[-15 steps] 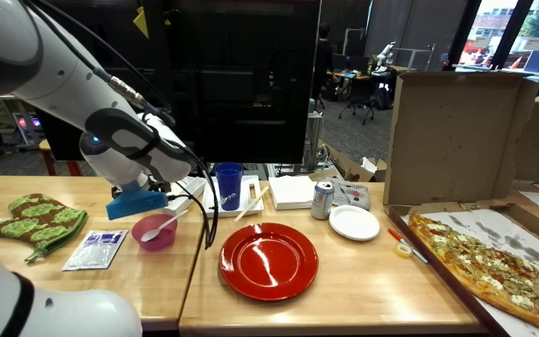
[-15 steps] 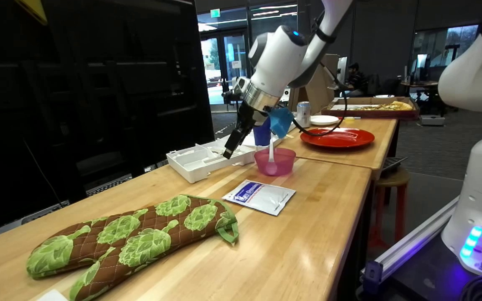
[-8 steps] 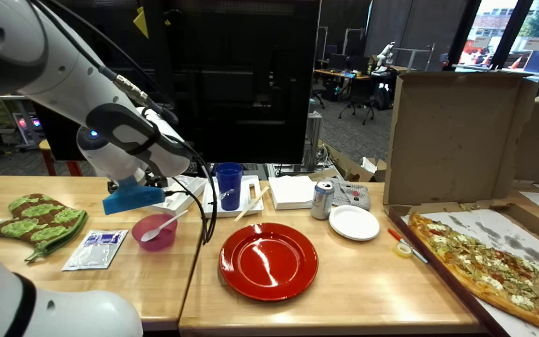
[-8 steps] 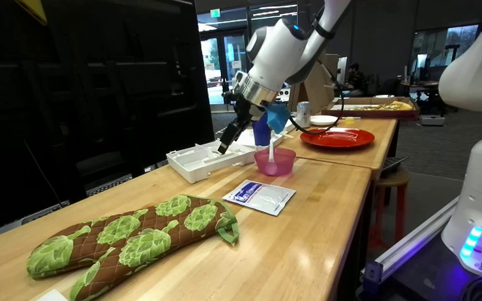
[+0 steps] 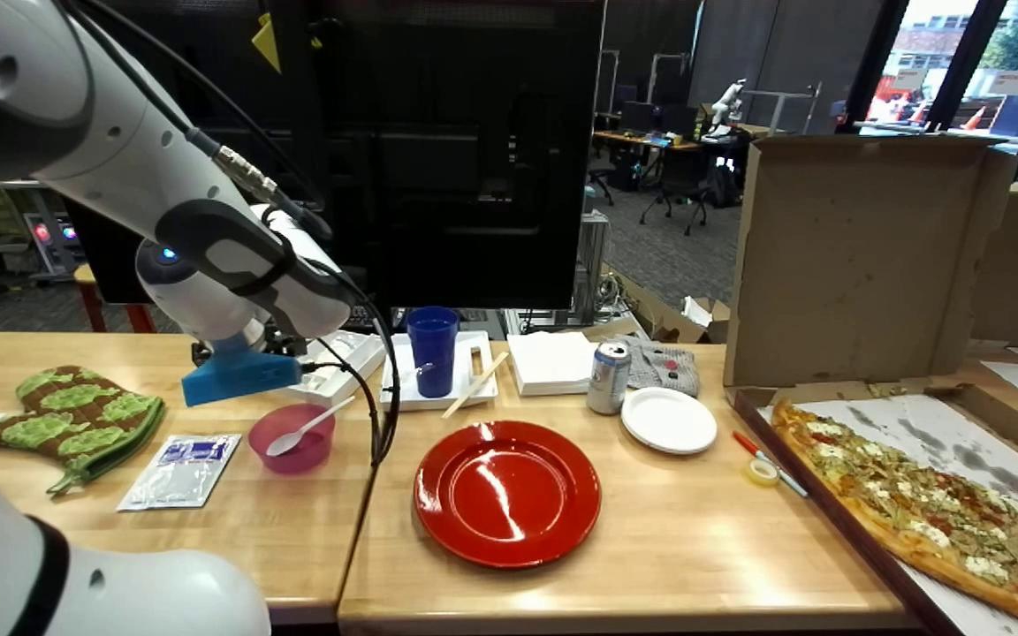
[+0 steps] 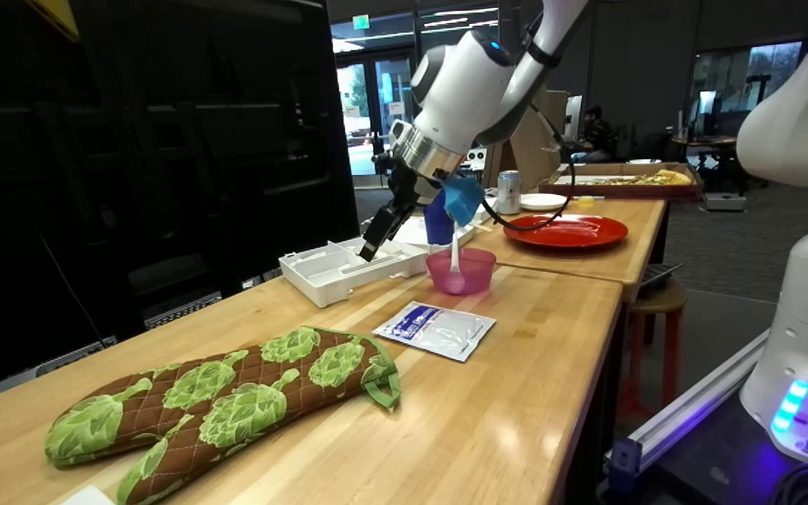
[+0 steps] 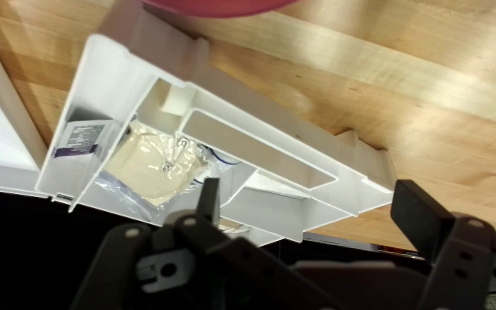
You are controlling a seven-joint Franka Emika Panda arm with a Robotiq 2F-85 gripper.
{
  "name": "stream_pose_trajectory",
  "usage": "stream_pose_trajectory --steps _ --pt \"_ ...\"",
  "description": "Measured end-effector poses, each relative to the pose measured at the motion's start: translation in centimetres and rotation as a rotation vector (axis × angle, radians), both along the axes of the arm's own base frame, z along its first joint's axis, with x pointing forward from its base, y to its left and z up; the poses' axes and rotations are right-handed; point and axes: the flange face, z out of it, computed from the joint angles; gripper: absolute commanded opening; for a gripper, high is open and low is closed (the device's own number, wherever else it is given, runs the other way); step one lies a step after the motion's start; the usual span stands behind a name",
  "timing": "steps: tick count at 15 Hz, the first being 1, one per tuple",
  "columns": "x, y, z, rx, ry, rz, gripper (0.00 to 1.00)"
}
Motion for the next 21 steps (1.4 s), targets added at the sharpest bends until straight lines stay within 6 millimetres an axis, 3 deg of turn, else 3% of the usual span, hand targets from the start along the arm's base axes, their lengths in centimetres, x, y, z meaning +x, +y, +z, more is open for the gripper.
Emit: stream_pose_trajectory --steps 6,12,21 --pt "0.2 -0.7 0.2 0.004 0.002 -0.014 1.00" --pt "-0.6 -0.1 0.2 0.047 0.035 -0.004 1.00" --pt "2.2 -0.5 1.7 0.119 0.024 -0.069 1.00"
